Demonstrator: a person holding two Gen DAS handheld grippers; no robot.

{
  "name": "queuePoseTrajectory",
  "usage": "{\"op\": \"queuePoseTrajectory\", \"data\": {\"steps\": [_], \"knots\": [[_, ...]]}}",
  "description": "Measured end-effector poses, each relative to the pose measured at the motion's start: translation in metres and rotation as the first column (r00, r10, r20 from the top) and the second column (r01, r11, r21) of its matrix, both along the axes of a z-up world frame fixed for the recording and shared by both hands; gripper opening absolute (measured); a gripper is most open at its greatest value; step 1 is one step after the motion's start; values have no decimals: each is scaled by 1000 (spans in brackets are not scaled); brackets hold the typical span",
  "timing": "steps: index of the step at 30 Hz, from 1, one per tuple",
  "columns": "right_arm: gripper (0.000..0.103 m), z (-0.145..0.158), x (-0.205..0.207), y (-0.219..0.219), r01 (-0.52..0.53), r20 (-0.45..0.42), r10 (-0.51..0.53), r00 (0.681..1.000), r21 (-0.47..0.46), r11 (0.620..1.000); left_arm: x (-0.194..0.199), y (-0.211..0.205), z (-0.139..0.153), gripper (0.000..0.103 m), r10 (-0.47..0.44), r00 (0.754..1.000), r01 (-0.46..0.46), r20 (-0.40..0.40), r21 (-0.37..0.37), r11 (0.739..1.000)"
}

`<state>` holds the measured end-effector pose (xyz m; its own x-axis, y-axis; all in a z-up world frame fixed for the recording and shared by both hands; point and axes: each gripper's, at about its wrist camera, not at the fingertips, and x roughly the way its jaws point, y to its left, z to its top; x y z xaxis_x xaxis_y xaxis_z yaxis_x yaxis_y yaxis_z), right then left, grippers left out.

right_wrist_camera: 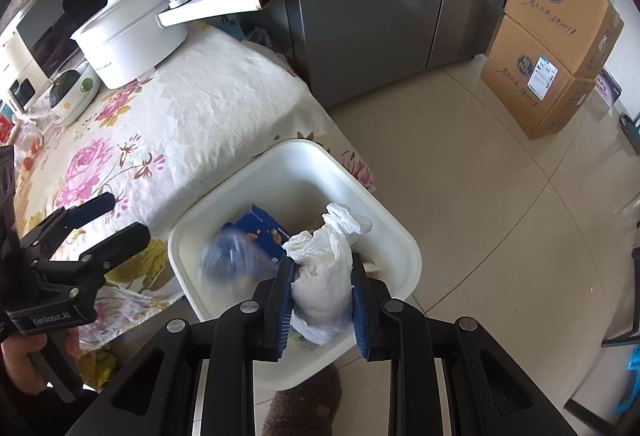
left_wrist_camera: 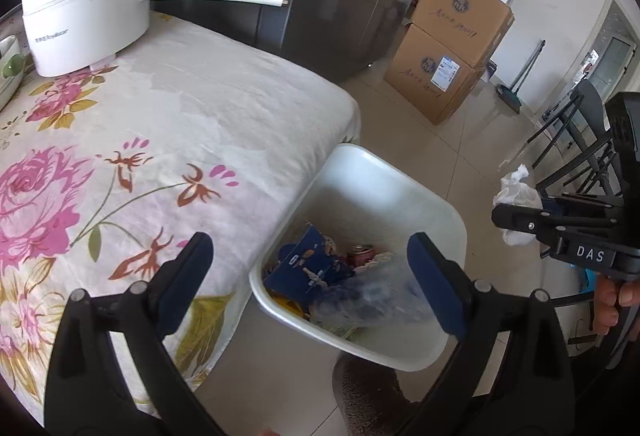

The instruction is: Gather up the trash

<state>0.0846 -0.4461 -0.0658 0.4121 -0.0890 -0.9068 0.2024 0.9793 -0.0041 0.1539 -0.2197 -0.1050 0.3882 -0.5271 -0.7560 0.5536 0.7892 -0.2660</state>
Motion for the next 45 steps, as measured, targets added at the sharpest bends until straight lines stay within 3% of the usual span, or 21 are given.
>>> {"op": "queuePoseTrajectory", "data": {"steps": [6, 7, 8, 9, 16, 22, 25, 30, 36, 39, 45], "knots": [[32, 1, 3, 5, 3, 4, -3, 1000, 17, 1000, -20, 19, 16, 101, 43, 999, -44, 25, 41, 998], [39, 2, 5, 5, 10, 7, -10, 1000, 33, 999, -22, 23, 19, 101, 50, 998, -51, 30, 46, 998], [65, 3, 5, 4, 22, 8, -23, 1000, 46, 999, -24, 26, 21, 101, 59, 998, -61, 34, 56, 997], [82, 6, 4, 4, 41, 23, -43, 999, 53, 998, -25, 29, 22, 101, 70, 997, -72, 37, 68, 995], [83, 25, -5, 14, 48, 82, -56, 995, 100, 994, -44, 55, 34, 102, 126, 992, -129, 32, 102, 986], [84, 45, -27, 38, 36, 149, -53, 987, 113, 993, -73, 79, 54, 102, 195, 976, -206, 101, 112, 972], [86, 58, -43, 55, 22, 194, -37, 980, 76, 997, -88, 90, 64, 102, 236, 963, -251, 131, 111, 962], [89, 77, -76, 88, 0, 263, 5, 965, -21, 1000, -118, 110, 83, 102, 316, 929, -337, 195, 87, 938], [94, 92, -119, 133, -33, 365, 73, 928, -114, 993, -153, 129, 99, 102, 383, 877, -428, 291, 108, 897], [103, 96, -137, 152, -20, 420, 90, 903, -167, 986, -169, 138, 105, 102, 401, 855, -454, 329, 100, 885], [103, 100, -154, 177, -48, 475, 135, 869, -190, 981, -191, 159, 116, 102, 453, 804, -508, 385, 48, 860]]}}
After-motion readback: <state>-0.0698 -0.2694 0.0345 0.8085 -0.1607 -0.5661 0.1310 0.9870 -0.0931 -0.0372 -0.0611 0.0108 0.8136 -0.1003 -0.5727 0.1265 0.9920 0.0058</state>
